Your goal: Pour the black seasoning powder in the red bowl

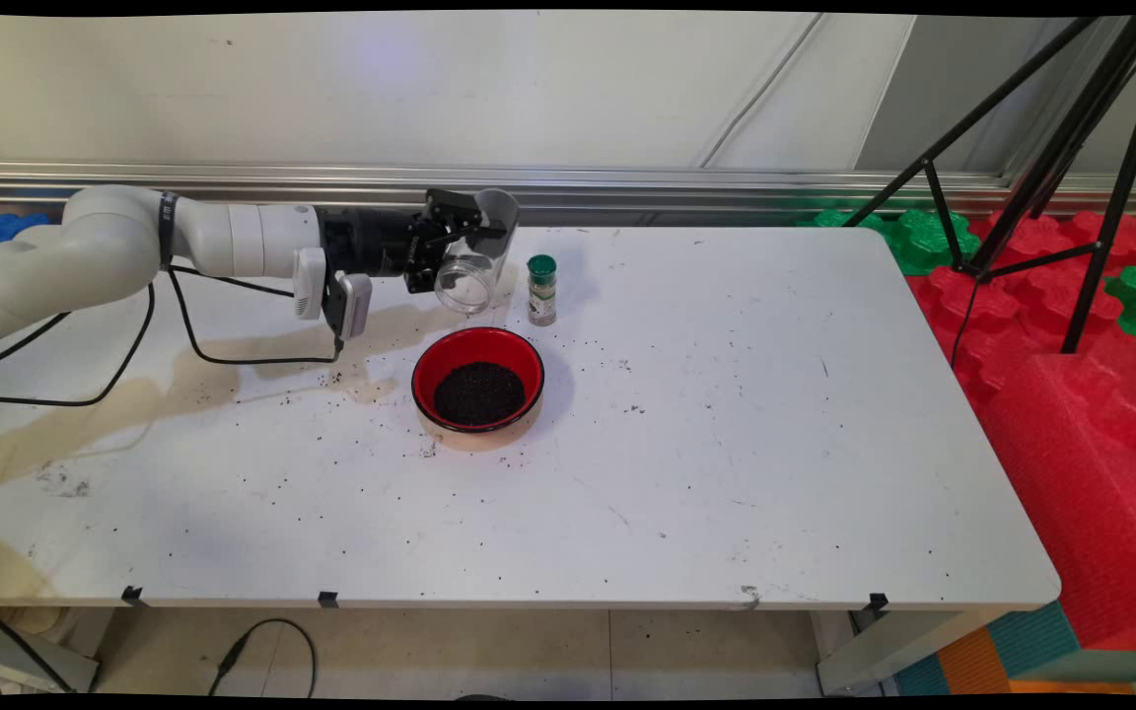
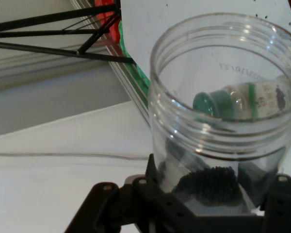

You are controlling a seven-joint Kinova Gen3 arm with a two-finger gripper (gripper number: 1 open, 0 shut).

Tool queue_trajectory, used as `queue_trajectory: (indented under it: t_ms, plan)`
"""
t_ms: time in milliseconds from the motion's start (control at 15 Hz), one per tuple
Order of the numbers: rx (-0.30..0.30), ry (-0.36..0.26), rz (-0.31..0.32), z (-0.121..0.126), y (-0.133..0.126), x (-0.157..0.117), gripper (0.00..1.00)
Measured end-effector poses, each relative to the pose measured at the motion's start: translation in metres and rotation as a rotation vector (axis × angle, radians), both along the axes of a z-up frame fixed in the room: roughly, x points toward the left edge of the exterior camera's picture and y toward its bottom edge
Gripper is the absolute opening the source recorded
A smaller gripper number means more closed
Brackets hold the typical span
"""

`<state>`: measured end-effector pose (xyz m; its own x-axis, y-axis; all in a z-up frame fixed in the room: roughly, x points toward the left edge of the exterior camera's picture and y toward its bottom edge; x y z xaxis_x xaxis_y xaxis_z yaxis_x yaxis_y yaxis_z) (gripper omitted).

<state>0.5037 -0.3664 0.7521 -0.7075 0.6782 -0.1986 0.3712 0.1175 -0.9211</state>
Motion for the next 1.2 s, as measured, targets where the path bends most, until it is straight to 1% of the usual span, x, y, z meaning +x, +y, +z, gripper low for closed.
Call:
queue_trajectory:
  t_ms: [667, 1200]
  plan:
    - [-0.126, -0.091, -0.067, 0.0016, 0.004, -0.0049, 0.0]
    - [-0.212, -0.146, -0.115, 0.0032, 0.0076, -0.0087, 0.0]
